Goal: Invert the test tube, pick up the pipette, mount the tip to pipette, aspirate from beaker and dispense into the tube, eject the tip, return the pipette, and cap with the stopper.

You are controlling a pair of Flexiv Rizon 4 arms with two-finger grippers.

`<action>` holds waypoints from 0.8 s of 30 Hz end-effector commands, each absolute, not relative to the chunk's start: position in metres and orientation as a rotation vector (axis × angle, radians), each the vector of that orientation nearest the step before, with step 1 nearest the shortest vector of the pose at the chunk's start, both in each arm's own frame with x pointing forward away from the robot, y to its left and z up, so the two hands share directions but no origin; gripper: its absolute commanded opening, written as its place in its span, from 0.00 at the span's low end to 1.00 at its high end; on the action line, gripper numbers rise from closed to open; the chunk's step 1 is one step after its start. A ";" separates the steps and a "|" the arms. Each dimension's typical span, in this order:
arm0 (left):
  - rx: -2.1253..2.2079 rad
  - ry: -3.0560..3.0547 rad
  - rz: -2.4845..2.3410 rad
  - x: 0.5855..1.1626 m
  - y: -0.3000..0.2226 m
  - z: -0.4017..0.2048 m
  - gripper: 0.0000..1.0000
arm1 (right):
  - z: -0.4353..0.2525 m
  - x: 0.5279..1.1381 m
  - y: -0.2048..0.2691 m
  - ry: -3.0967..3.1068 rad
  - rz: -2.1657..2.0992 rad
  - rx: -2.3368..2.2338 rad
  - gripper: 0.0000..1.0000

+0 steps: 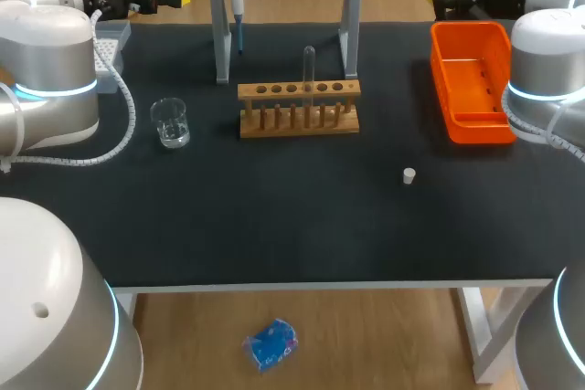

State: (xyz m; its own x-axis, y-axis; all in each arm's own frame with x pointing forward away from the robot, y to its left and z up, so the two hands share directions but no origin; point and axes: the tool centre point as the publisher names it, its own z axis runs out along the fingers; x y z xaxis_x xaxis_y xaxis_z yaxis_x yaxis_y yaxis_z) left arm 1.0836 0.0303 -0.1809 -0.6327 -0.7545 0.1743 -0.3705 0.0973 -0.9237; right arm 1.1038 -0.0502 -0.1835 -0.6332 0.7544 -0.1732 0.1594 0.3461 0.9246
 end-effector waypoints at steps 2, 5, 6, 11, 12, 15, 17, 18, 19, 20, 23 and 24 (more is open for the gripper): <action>-1.107 2.034 -1.548 1.083 0.030 -0.182 1.00 | -0.184 1.104 -0.050 2.015 1.289 0.794 1.00; -1.107 2.034 -1.548 1.083 0.030 -0.182 1.00 | -0.184 1.104 -0.050 2.015 1.289 0.794 1.00; -1.107 2.034 -1.548 1.083 0.030 -0.182 1.00 | -0.184 1.104 -0.050 2.015 1.289 0.794 1.00; -1.107 2.034 -1.548 1.083 0.030 -0.182 1.00 | -0.184 1.104 -0.050 2.015 1.289 0.794 1.00; -1.107 2.034 -1.548 1.083 0.030 -0.182 1.00 | -0.184 1.104 -0.050 2.015 1.289 0.794 1.00; -1.107 2.034 -1.548 1.083 0.030 -0.182 1.00 | -0.184 1.104 -0.050 2.015 1.289 0.794 1.00; -1.107 2.034 -1.548 1.083 0.030 -0.182 1.00 | -0.184 1.104 -0.050 2.015 1.289 0.794 1.00; -1.107 2.034 -1.548 1.083 0.030 -0.182 1.00 | -0.181 1.102 -0.050 2.011 1.310 0.776 1.00; -1.107 2.034 -1.548 1.083 0.030 -0.182 1.00 | -0.176 1.099 -0.048 2.012 1.331 0.741 1.00; -1.107 2.034 -1.548 1.083 0.030 -0.182 1.00 | -0.174 1.097 -0.047 2.010 1.350 0.731 1.00; -1.107 2.034 -1.548 1.083 0.030 -0.182 1.00 | -0.163 1.079 -0.039 2.036 1.498 0.620 1.00; -1.107 2.034 -1.548 1.083 0.030 -0.182 1.00 | -0.161 1.073 -0.036 2.049 1.526 0.585 1.00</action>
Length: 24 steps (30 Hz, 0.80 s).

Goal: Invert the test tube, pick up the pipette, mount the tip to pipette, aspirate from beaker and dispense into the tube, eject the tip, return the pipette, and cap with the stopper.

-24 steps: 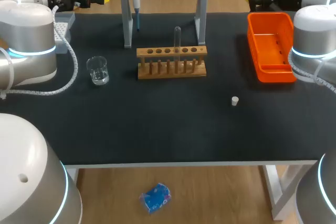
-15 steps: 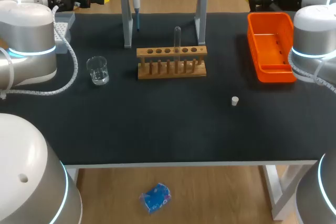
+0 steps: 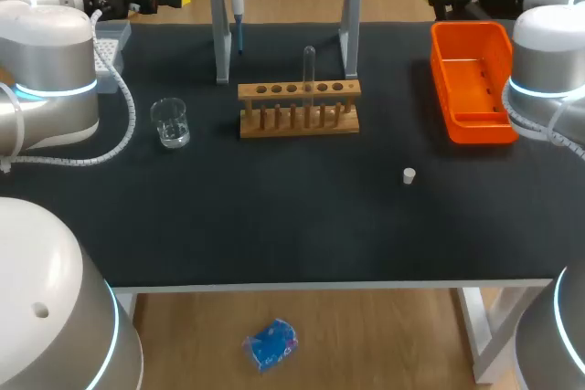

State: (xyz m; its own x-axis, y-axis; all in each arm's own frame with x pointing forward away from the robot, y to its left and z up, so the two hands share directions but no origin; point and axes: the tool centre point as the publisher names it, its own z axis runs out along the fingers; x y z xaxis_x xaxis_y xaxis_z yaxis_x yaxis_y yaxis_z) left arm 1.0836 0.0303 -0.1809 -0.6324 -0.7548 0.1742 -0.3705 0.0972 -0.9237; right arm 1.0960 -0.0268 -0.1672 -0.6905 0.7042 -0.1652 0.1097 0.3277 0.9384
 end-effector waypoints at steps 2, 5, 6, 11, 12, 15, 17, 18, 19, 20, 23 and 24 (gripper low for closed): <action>-1.107 2.034 -1.548 1.083 0.030 -0.182 1.00 | -0.159 1.059 -0.030 2.078 1.576 0.513 1.00; -1.107 2.034 -1.548 1.083 0.030 -0.182 1.00 | -0.157 1.037 -0.019 2.113 1.647 0.414 1.00; -1.107 2.034 -1.548 1.083 0.030 -0.182 1.00 | -0.156 1.030 -0.015 2.138 1.703 0.378 1.00; -1.107 2.034 -1.548 1.083 0.030 -0.182 1.00 | -0.156 1.030 -0.015 2.138 1.703 0.378 1.00; -1.107 2.034 -1.548 1.083 0.030 -0.182 1.00 | -0.156 1.030 -0.015 2.138 1.703 0.378 1.00; -1.107 2.034 -1.548 1.083 0.030 -0.182 1.00 | -0.156 1.030 -0.015 2.138 1.703 0.378 1.00; -1.107 2.034 -1.548 1.083 0.030 -0.182 1.00 | -0.156 1.030 -0.015 2.138 1.703 0.378 1.00; -1.107 2.034 -1.548 1.083 0.030 -0.182 1.00 | -0.156 1.030 -0.015 2.138 1.703 0.378 1.00; -1.107 2.034 -1.548 1.083 0.030 -0.182 1.00 | -0.156 1.030 -0.015 2.138 1.703 0.378 1.00; -1.107 2.034 -1.548 1.083 0.030 -0.182 1.00 | -0.156 1.030 -0.015 2.138 1.703 0.378 1.00; -1.039 2.072 -1.566 1.079 0.028 -0.179 1.00 | -0.158 1.026 -0.011 2.126 1.777 0.408 1.00; -0.977 2.118 -1.560 1.074 0.026 -0.179 1.00 | -0.161 1.023 -0.009 2.130 1.782 0.402 1.00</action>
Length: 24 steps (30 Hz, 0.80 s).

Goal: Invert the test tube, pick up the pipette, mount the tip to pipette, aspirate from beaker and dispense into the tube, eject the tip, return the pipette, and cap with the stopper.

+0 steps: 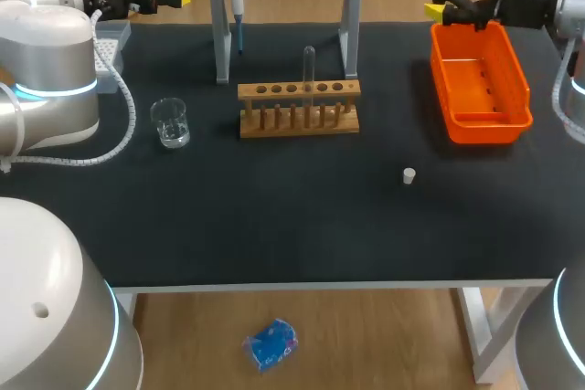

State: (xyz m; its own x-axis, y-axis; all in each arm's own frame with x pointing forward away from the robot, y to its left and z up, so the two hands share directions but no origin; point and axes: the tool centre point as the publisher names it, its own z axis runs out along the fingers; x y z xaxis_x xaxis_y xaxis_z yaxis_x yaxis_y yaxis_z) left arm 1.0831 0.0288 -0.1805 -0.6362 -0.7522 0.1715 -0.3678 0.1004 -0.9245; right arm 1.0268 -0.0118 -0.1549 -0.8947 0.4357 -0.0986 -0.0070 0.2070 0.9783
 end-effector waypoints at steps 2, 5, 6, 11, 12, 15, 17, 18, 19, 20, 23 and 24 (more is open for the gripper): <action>-0.856 2.215 -1.544 1.064 0.022 -0.180 1.00 | -0.165 1.015 -0.005 2.136 1.803 0.394 1.00; -0.726 2.332 -1.543 1.047 0.018 -0.181 1.00 | -0.172 1.001 -0.001 2.151 1.833 0.383 1.00; -0.690 2.361 -1.545 1.042 0.017 -0.182 1.00 | -0.173 0.997 0.000 2.148 1.842 0.375 1.00; -0.496 2.601 -1.546 1.015 0.011 -0.189 1.00 | -0.183 0.972 0.011 2.168 1.903 0.299 1.00; -0.458 2.652 -1.541 1.010 0.009 -0.191 1.00 | -0.185 0.966 0.015 2.187 1.930 0.272 1.00; -0.382 2.762 -1.468 0.997 0.004 -0.197 1.00 | -0.187 0.960 0.018 2.215 1.945 0.242 1.00; -0.382 2.762 -1.468 0.997 0.004 -0.197 1.00 | -0.187 0.960 0.018 2.215 1.945 0.242 1.00; -0.382 2.762 -1.468 0.997 0.004 -0.197 1.00 | -0.187 0.960 0.018 2.215 1.945 0.242 1.00; -0.382 2.762 -1.468 0.997 0.004 -0.197 1.00 | -0.187 0.960 0.018 2.215 1.945 0.242 1.00; -0.382 2.762 -1.468 0.997 0.004 -0.197 1.00 | -0.187 0.960 0.018 2.215 1.945 0.242 1.00; -0.382 2.762 -1.468 0.997 0.004 -0.197 1.00 | -0.187 0.960 0.018 2.215 1.945 0.242 1.00; -0.382 2.762 -1.468 0.997 0.004 -0.197 1.00 | -0.187 0.960 0.018 2.215 1.945 0.242 1.00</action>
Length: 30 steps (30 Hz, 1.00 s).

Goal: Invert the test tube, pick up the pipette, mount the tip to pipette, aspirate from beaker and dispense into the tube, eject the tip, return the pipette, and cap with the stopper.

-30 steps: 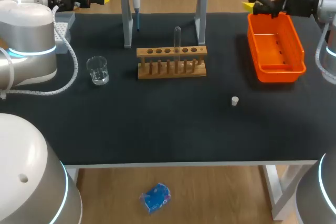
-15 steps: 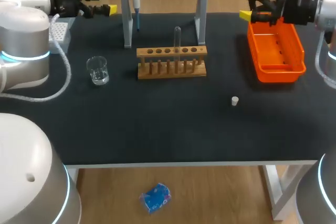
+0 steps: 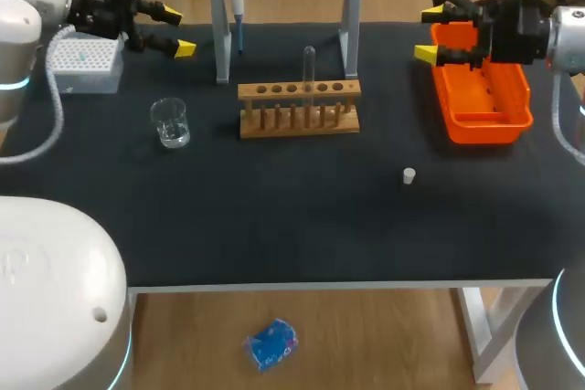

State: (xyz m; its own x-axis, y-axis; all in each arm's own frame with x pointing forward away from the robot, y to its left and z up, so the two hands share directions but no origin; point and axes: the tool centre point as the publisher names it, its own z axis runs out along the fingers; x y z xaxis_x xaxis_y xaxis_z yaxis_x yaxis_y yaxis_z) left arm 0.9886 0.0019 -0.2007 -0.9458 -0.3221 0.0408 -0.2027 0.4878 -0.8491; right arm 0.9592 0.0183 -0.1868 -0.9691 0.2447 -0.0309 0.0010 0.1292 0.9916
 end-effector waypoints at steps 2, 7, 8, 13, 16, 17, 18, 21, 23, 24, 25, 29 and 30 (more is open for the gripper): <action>-0.382 2.762 -1.468 0.997 0.004 -0.197 1.00 | -0.187 0.960 0.018 2.215 1.945 0.242 1.00; -0.349 2.751 -1.362 0.995 0.003 -0.205 1.00 | -0.190 0.958 0.019 2.220 1.930 0.229 1.00; -0.345 2.733 -1.379 0.994 0.002 -0.207 1.00 | -0.193 0.956 0.020 2.219 1.919 0.221 1.00; -0.323 2.688 -1.405 0.991 -0.003 -0.213 1.00 | -0.210 0.951 0.028 2.195 1.953 0.205 1.00; -0.333 2.671 -1.387 0.992 -0.006 -0.214 1.00 | -0.217 0.948 0.037 2.192 1.964 0.180 1.00; -0.334 2.664 -1.395 0.992 -0.008 -0.215 1.00 | -0.221 0.947 0.041 2.203 1.957 0.151 1.00; -0.323 2.657 -1.384 0.992 -0.011 -0.215 1.00 | -0.225 0.946 0.044 2.213 1.951 0.126 1.00; -0.288 2.675 -1.368 0.990 -0.020 -0.217 1.00 | -0.234 0.945 0.055 2.231 1.979 0.095 1.00; -0.271 2.688 -1.361 0.989 -0.025 -0.219 1.00 | -0.239 0.943 0.064 2.246 1.997 0.051 1.00; -0.271 2.688 -1.361 0.989 -0.025 -0.219 1.00 | -0.241 0.943 0.068 2.265 1.973 0.017 1.00; -0.271 2.688 -1.361 0.989 -0.025 -0.219 1.00 | -0.241 0.943 0.068 2.265 1.973 0.017 1.00; -0.271 2.688 -1.361 0.989 -0.025 -0.219 1.00 | -0.241 0.943 0.068 2.265 1.973 0.017 1.00; -0.271 2.688 -1.361 0.989 -0.025 -0.219 1.00 | -0.241 0.943 0.068 2.265 1.973 0.017 1.00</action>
